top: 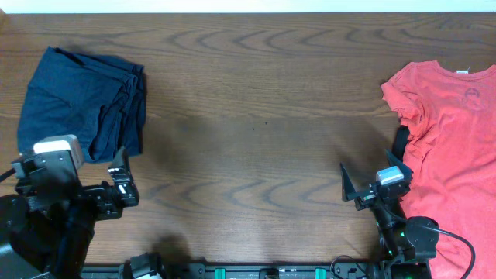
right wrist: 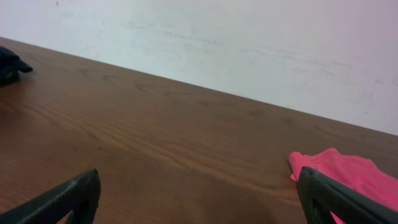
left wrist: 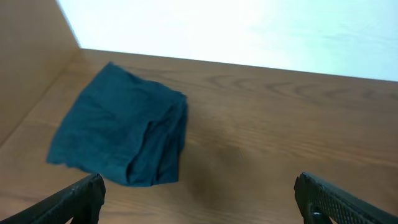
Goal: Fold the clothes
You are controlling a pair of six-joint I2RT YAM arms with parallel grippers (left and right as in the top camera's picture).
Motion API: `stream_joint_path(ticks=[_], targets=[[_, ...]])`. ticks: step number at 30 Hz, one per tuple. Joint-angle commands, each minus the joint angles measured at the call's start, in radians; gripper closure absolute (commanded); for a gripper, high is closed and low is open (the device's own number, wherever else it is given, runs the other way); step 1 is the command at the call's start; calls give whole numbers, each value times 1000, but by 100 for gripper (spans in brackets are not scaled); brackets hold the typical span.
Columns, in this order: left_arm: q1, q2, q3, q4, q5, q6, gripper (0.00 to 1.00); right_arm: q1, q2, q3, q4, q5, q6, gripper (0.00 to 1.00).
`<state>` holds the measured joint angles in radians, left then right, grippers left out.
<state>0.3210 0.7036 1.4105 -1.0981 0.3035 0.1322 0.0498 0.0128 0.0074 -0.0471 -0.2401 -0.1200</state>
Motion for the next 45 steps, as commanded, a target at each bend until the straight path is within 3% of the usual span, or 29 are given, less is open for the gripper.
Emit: stream_joint_path(ticks=[1, 6, 9, 19, 33, 45], targets=[[-68, 0, 1, 8, -56, 10, 2, -8, -7, -2, -2, -11, 11, 1], [-168, -8, -21, 30, -77, 5, 2, -8, -7, -2, -2, -11, 11, 1], [-211, -47, -108, 149, -78, 6, 2, -8, -7, -2, -2, -11, 11, 1], [-269, -313, -614, 631, -77, -45, 2, -8, -7, -2, -2, -11, 11, 1], [-268, -692, -1114, 954, -81, -66, 2, -8, -7, -2, -2, -11, 11, 1], [-268, -702, -1407, 1228, -81, -66, 2, -8, -7, -2, -2, -11, 11, 1]])
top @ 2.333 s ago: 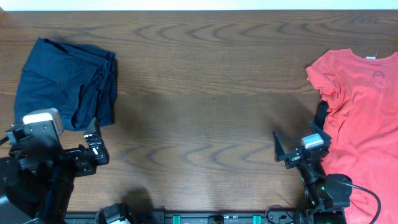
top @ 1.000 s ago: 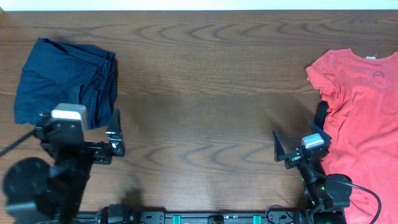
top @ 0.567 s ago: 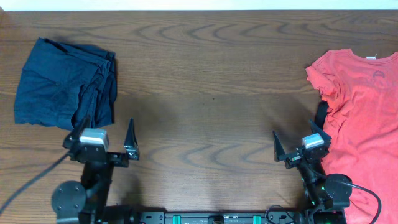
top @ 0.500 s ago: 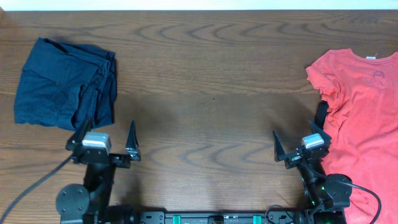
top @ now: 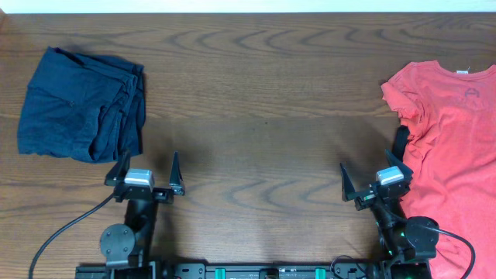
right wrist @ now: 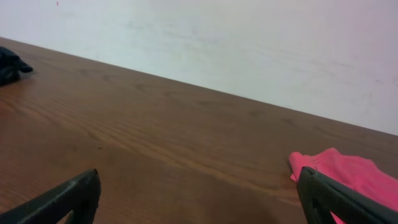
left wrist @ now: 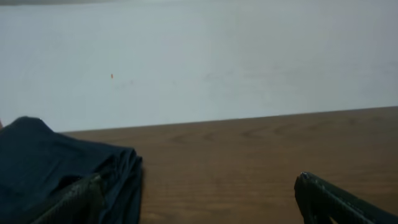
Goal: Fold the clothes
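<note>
A folded navy garment lies at the table's far left; its edge shows in the left wrist view. A red T-shirt is spread flat along the right edge, with a corner visible in the right wrist view. My left gripper rests low near the front edge, right of the navy garment, open and empty. My right gripper sits near the front edge just left of the red shirt, open and empty.
The dark wooden table stretches between the two garments. A pale wall rises behind its far edge. A black cable trails from the left arm's base.
My left arm has moved from the far left front corner, raised beside the navy garment, to a low parked pose further right. The right arm and both garments are unchanged.
</note>
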You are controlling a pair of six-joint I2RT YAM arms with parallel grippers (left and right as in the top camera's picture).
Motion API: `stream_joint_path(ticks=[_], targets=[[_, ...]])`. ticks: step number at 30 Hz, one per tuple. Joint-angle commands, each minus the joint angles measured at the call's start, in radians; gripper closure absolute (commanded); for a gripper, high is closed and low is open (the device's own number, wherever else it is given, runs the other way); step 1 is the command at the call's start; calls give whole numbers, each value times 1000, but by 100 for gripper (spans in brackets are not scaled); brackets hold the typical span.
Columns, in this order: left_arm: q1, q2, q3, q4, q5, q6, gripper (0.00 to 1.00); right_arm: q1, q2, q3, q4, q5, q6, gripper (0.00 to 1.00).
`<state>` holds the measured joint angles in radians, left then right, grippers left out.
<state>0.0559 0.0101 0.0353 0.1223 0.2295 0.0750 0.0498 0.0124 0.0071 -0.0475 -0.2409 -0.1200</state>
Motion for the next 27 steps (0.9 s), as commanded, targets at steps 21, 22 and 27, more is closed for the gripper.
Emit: stream_joint_path(ticks=[21, 22, 27], targets=[[-3, 0, -31, -171, -6, -8, 2, -8, -6, -2, -2, -11, 11, 1], [-3, 0, -31, -171, -6, -8, 2, -8, -6, -2, -2, -11, 11, 1], [-3, 0, -31, -171, -6, -8, 2, -8, -6, -2, -2, -11, 11, 1]])
